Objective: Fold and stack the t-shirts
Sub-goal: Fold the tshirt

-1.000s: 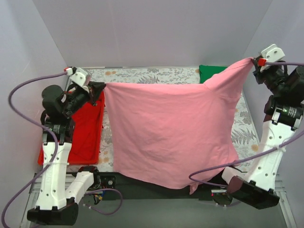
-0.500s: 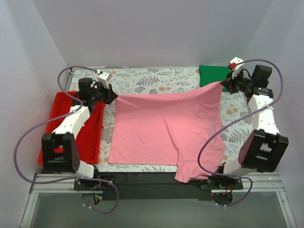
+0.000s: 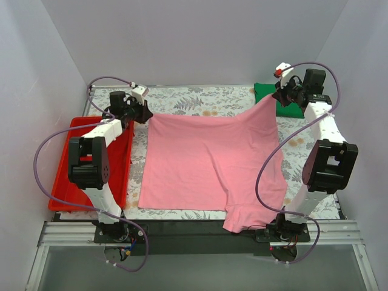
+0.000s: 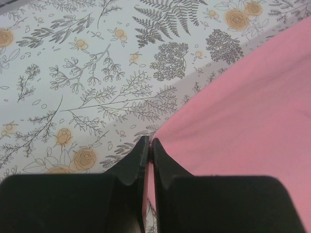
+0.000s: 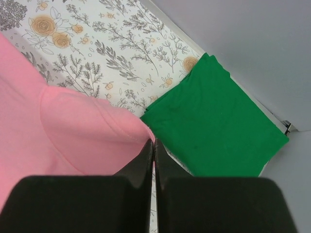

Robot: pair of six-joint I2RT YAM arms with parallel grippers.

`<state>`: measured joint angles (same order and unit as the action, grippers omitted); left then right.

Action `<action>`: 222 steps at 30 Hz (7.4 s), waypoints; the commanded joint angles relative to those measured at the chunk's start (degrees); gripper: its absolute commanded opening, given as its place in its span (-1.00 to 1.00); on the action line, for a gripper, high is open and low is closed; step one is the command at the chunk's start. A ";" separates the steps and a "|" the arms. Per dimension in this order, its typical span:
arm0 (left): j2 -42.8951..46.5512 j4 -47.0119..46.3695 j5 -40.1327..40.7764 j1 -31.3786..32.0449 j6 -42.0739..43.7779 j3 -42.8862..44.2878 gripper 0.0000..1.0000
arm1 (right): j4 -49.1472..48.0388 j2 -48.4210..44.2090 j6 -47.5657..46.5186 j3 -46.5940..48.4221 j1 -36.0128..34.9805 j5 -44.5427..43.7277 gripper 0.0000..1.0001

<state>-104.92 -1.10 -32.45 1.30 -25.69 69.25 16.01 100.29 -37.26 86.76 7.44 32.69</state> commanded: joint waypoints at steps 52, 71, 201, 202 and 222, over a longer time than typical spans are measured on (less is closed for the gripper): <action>26.26 38.45 -16.94 -3.06 61.91 -18.37 -0.34 | 39.71 -44.31 -35.17 -38.86 -1.03 -4.12 0.20; 5.53 16.93 -10.36 21.28 9.98 -0.89 -0.10 | 33.47 -4.50 1.04 -16.98 -1.11 -0.43 -0.45; -21.73 -10.84 0.02 48.89 1.35 17.86 -0.98 | 22.57 9.40 12.73 -13.55 5.39 -6.76 -0.33; -20.94 -11.98 -0.51 48.89 1.35 16.19 -0.94 | 22.57 9.48 12.73 -13.46 5.48 -6.93 -0.33; -7.93 -10.43 -14.74 51.87 16.62 1.33 -0.66 | 22.31 9.92 13.70 -12.67 5.48 -8.17 -0.33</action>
<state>-118.67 -14.98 -41.41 51.77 -16.29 72.05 39.94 110.61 -23.70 74.04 12.53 26.87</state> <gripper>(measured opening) 0.192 0.334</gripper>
